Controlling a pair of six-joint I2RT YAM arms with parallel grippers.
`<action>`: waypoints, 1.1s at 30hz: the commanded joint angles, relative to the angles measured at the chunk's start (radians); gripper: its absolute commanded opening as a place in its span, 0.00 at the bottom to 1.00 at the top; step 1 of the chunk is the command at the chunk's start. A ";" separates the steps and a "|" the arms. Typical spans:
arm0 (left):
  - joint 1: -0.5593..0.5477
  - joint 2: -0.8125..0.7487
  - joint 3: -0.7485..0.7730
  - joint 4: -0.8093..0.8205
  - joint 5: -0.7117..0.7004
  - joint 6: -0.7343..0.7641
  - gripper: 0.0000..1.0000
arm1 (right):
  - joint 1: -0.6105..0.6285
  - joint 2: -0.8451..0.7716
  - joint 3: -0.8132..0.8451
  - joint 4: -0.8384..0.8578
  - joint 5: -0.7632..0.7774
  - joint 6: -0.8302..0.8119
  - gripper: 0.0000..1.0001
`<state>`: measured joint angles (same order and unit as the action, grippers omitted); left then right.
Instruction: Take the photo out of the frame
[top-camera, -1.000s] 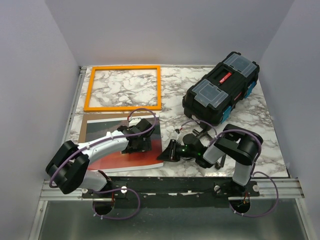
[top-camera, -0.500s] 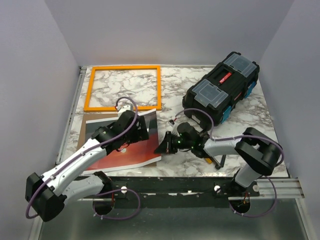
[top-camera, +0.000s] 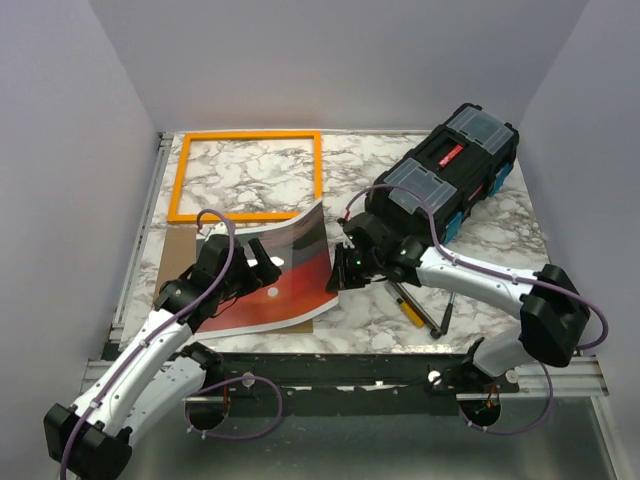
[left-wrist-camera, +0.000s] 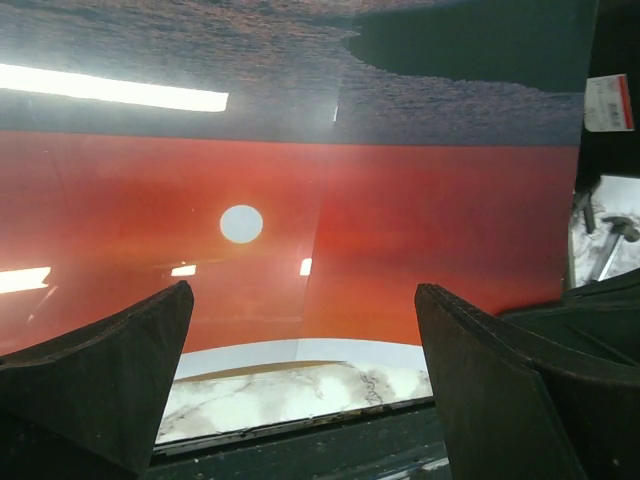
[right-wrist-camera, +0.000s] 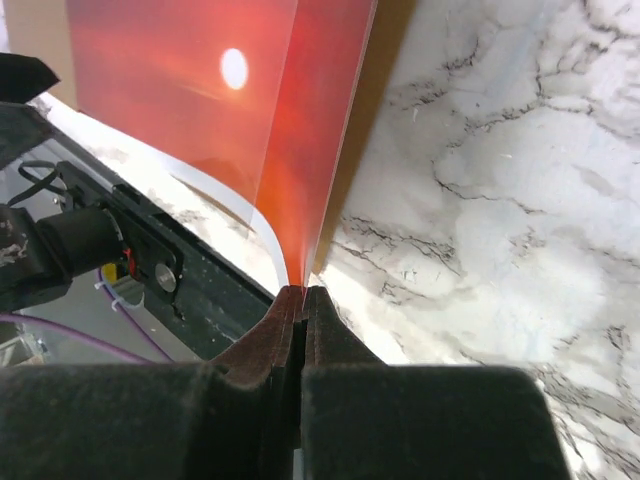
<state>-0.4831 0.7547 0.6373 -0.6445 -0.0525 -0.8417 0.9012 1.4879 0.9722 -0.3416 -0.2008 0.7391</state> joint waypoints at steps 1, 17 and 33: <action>0.011 -0.058 0.014 0.020 0.034 -0.013 0.96 | -0.004 -0.055 0.133 -0.248 0.075 -0.105 0.00; 0.016 -0.197 0.331 -0.142 -0.114 -0.016 0.96 | -0.004 -0.150 0.738 -0.789 0.095 -0.447 0.00; 0.015 -0.292 0.561 -0.277 -0.308 0.064 0.96 | -0.002 0.070 1.155 -0.611 -0.239 -0.375 0.00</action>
<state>-0.4721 0.4919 1.1404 -0.8478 -0.2680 -0.8265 0.9009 1.4773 2.1178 -1.0554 -0.2859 0.3244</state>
